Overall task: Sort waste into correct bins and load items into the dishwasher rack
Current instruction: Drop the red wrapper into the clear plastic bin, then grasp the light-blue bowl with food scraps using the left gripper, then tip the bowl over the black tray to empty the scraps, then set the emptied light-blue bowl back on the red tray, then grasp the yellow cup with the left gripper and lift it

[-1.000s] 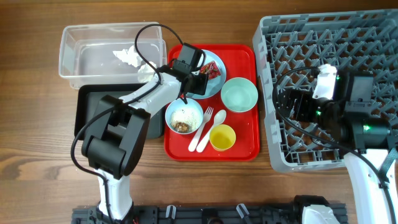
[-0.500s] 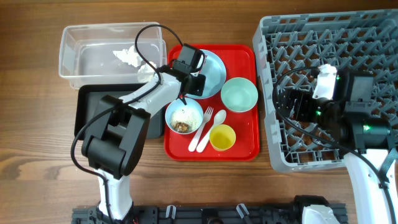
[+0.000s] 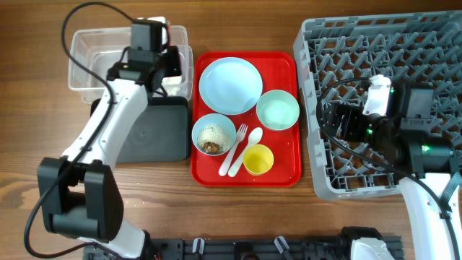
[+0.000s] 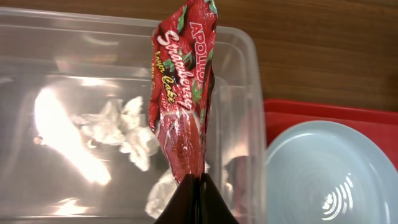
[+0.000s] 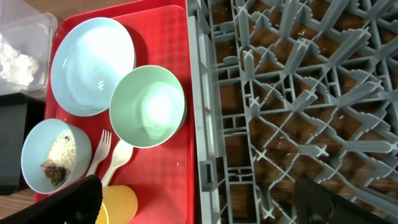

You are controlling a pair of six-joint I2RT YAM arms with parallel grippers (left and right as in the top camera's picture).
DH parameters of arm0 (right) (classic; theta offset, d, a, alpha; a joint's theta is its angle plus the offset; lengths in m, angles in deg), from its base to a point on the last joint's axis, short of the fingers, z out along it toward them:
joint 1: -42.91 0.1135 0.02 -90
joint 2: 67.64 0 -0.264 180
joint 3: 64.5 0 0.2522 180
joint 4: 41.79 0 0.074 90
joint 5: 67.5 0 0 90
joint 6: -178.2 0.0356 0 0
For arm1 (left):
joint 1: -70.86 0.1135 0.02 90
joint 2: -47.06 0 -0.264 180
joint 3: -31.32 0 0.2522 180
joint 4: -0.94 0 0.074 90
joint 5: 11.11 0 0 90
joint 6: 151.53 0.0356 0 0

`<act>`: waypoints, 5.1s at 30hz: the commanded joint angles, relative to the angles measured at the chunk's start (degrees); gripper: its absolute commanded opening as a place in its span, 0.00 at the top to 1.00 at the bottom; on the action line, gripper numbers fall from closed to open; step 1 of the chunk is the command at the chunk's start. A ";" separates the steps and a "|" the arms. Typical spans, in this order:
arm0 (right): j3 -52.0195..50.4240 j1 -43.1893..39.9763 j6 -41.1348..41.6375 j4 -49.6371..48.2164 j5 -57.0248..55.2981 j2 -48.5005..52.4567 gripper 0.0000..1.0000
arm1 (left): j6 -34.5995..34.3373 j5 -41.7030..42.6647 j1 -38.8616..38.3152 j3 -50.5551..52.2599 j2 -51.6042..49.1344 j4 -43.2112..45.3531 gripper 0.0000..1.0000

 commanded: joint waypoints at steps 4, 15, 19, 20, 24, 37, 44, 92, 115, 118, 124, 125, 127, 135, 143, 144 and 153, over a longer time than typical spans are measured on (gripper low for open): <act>1.01 0.04 0.63 0.02 0.90 -0.15 0.00 | -0.98 -0.35 2.40 0.00 -0.66 -1.29 0.57; 1.01 0.04 0.63 0.02 0.87 -0.15 0.00 | -4.00 7.21 -12.37 0.00 4.07 -21.81 0.57; 1.01 0.04 0.66 0.11 0.90 -0.15 0.00 | -14.67 7.21 -17.51 0.07 4.00 -24.02 0.56; 1.01 0.04 0.72 0.11 0.90 -0.15 0.00 | -18.05 7.19 -19.37 0.07 3.69 -23.69 0.55; 1.01 0.04 0.76 0.20 0.92 -0.15 0.00 | -26.05 7.19 -24.26 0.07 -0.17 -22.49 0.54; 1.01 0.04 0.74 0.70 0.90 -0.15 0.00 | -29.33 1.33 -28.57 0.04 -13.38 -20.81 0.96; 1.01 0.04 0.74 0.70 0.90 -0.15 0.00 | -29.05 1.33 -28.57 -2.95 -6.64 -24.57 0.96; 1.01 0.04 0.76 1.36 0.90 -0.15 0.00 | 14.67 93.50 38.53 20.48 3.98 -19.52 0.96; 1.01 0.04 0.59 1.49 0.87 -0.15 0.00 | 15.87 93.94 31.85 19.98 10.27 -13.88 0.96; 1.01 0.04 0.61 1.60 0.87 -0.15 0.00 | 8.74 83.43 31.65 19.98 10.78 -11.76 0.96; 1.01 0.04 0.61 1.57 0.87 -0.15 0.00 | 6.78 80.54 27.04 19.37 15.04 -12.15 0.96; 1.01 0.04 0.61 1.57 0.87 -0.15 0.00 | 5.05 74.58 23.65 18.56 16.70 -12.11 0.96; 1.01 0.04 0.61 1.46 0.87 -0.15 0.00 | 2.21 56.52 13.90 16.85 19.54 -11.76 0.96; 1.01 0.04 0.66 1.53 0.87 -0.15 0.00 | -4.09 15.89 -18.43 16.76 11.96 -6.32 0.96; 1.01 0.04 0.61 1.46 0.87 -0.15 0.00 | -4.07 15.93 -22.62 16.76 2.23 -3.43 0.85; 1.01 0.04 0.63 1.42 0.87 -0.15 0.00 | -4.07 15.98 -22.62 16.74 2.25 -3.32 0.82; 1.01 0.04 0.63 1.36 0.87 -0.15 0.00 | -4.09 20.35 -22.93 10.34 12.28 -7.56 0.55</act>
